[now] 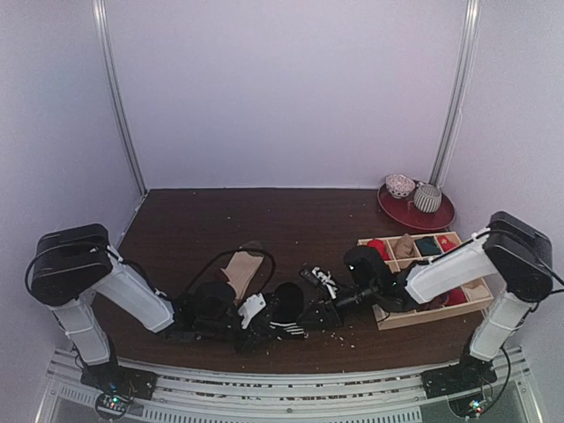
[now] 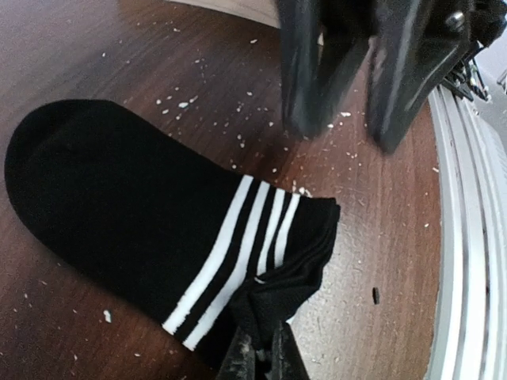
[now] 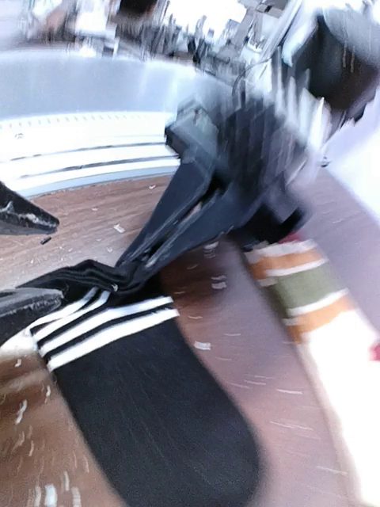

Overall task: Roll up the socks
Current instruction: Roll the sock at the center of the board.

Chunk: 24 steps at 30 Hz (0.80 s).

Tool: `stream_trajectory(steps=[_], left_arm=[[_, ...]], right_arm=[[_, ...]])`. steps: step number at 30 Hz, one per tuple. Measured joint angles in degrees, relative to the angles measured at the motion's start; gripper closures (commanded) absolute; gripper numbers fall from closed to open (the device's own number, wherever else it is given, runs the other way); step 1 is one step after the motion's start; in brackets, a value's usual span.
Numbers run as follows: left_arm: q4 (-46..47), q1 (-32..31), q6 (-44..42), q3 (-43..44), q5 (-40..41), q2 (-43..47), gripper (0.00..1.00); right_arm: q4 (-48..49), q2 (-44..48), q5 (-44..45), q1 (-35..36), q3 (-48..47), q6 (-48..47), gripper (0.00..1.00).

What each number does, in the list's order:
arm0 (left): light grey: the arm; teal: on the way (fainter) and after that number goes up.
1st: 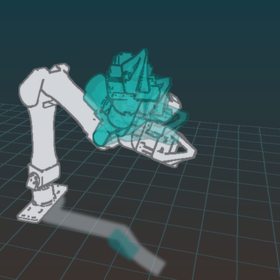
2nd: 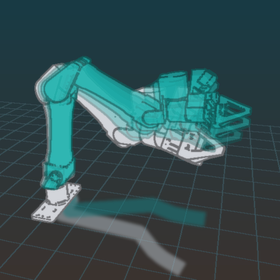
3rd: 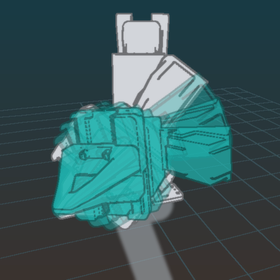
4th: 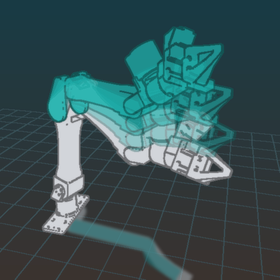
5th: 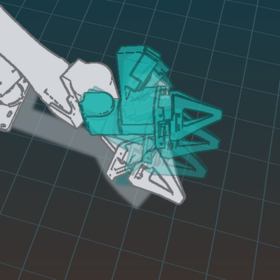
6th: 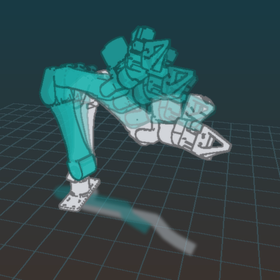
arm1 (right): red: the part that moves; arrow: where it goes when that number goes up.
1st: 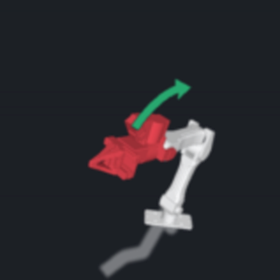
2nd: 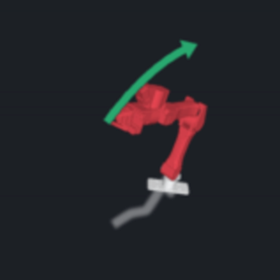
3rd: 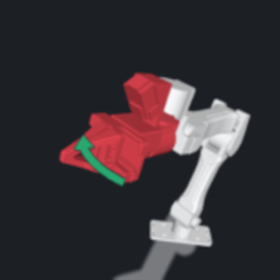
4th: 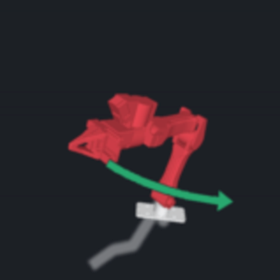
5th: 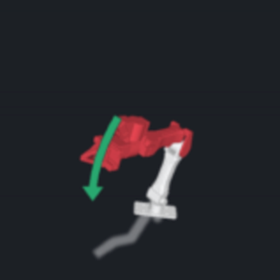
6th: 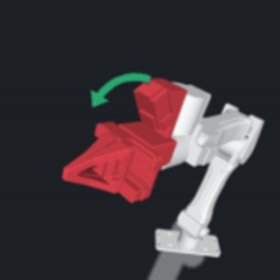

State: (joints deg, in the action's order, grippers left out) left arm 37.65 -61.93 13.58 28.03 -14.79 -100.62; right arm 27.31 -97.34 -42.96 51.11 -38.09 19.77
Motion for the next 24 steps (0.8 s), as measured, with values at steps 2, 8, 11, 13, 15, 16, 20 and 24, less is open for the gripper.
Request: stream_trajectory(steps=[2, 8, 11, 13, 15, 16, 20, 24], left_arm=[[-0.59, 0.15, 3.02, 0.02, -1.05, 0.15, 1.00], [-4.00, 0.44, 9.40, 2.38, -4.79, -0.52, 1.00], [-5.57, 0.44, 10.88, 3.65, -6.27, -1.36, 1.00], [-5.90, 0.44, 11.45, 4.15, -6.95, -1.75, 1.00], [-5.75, 0.46, 11.87, 4.46, -7.54, -2.23, 1.00], [-5.60, 0.48, 12.00, 4.52, -7.82, -2.40, 1.00], [-4.26, 0.50, 12.46, 4.59, -8.90, -3.30, 1.00], [-3.89, 0.50, 12.50, 4.59, -9.38, -3.48, 1.00]], right_arm=[[0.31, 6.10, 4.74, 1.18, 2.23, -5.20, 0.69], [0.90, 11.41, 19.06, 12.50, 4.04, -22.99, 0.69], [-2.05, 8.37, 25.29, 17.05, 2.51, -30.36, 0.69], [-3.93, 6.16, 28.81, 18.69, 1.22, -33.53, 0.69], [-5.64, 4.50, 31.78, 19.41, 0.44, -36.20, 0.69], [-6.21, 4.17, 32.74, 19.47, 0.39, -37.22, 0.69], [-8.20, 3.04, 35.87, 19.47, -0.09, -39.58, 0.70], [-8.52, 0.98, 38.18, 19.47, -0.72, -40.52, 0.72]])
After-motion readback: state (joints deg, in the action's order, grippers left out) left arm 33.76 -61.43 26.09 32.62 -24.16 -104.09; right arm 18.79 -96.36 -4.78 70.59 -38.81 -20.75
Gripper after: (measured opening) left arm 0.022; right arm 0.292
